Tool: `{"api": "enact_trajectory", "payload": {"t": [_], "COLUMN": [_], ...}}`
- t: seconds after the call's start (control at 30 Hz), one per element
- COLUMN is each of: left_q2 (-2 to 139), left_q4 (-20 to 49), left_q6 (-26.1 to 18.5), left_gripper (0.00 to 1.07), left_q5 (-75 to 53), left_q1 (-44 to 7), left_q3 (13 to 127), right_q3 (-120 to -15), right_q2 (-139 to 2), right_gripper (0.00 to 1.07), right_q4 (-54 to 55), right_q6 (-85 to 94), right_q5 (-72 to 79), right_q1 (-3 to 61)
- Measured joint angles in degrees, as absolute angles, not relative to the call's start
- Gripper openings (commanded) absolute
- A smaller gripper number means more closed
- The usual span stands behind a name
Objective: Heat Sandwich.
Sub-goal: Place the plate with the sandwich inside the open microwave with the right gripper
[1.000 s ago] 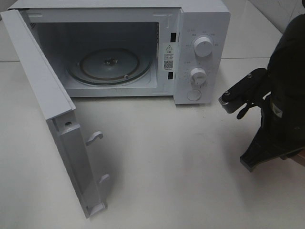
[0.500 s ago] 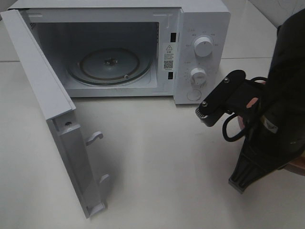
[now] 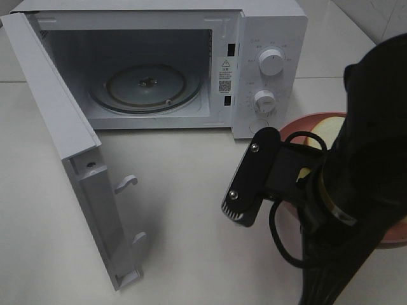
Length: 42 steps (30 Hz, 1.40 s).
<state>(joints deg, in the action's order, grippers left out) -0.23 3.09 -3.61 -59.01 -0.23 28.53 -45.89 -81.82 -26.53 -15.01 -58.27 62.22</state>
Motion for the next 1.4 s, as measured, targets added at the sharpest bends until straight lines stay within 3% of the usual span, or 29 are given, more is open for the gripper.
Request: {"api": "enact_trajectory", "payload": {"t": [0.6,0.93,1.4], "left_q2": [-0.23,-0.23,-0.23], "left_q4": [3.09,3.09,3.09], "left_q6": [-3.61,-3.61,-3.61], "left_gripper": [1.00,1.00,1.00], "left_q5": [-59.01,-59.01,-59.01], "left_q1": [-0.23,-0.23,-0.23], "left_q3": [28.53,28.53,28.53], "right_q3": [-45.89,-45.89,-45.89], "right_q2": [-81.82,-81.82,-81.82], "right_gripper": [0.01,0.00,0.00], "right_q4": [-26.99,-27.62,-18.96], "right_q6": [13.87,19.08,48.82], "right_q5": [-50.19,-45.21,-36.84], "right_q1": [63.20,62.80,51.17]}}
